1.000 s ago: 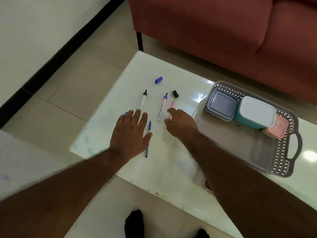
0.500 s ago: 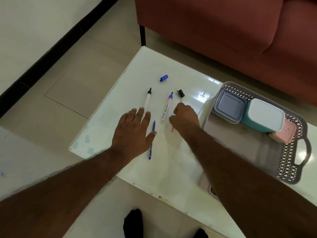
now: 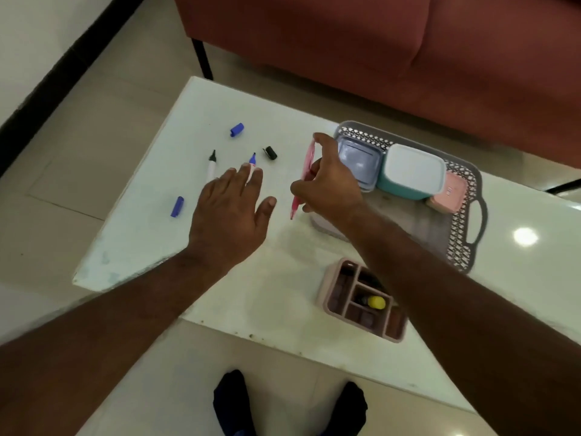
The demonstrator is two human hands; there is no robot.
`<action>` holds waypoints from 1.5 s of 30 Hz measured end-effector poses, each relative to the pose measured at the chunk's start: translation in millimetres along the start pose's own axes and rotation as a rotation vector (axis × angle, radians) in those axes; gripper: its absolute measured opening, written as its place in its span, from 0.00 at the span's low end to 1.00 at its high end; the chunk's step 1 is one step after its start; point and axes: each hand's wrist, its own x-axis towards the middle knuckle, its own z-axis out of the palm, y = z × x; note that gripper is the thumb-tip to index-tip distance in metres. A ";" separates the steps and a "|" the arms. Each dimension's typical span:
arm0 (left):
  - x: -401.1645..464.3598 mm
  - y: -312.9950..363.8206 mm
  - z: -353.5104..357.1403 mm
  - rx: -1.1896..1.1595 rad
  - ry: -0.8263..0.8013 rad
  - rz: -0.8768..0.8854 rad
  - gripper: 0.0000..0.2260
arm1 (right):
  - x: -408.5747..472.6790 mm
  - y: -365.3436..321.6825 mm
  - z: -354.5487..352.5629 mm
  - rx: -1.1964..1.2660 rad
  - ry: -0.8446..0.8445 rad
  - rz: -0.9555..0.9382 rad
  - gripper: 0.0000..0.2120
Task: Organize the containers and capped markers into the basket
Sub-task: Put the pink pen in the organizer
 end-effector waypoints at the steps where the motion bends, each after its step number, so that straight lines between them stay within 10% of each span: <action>1: 1.6 6.0 0.1 0.012 -0.006 0.016 0.30 | -5.1 5.3 -12.8 0.008 0.002 0.000 0.47; 17: -6.8 99.6 1.2 0.003 -0.023 0.132 0.30 | -89.9 80.4 -121.2 -0.018 0.139 -0.184 0.26; 45: -30.0 151.4 8.9 -0.059 -0.245 0.318 0.29 | -94.4 124.9 -85.9 -0.661 -0.308 -0.310 0.12</action>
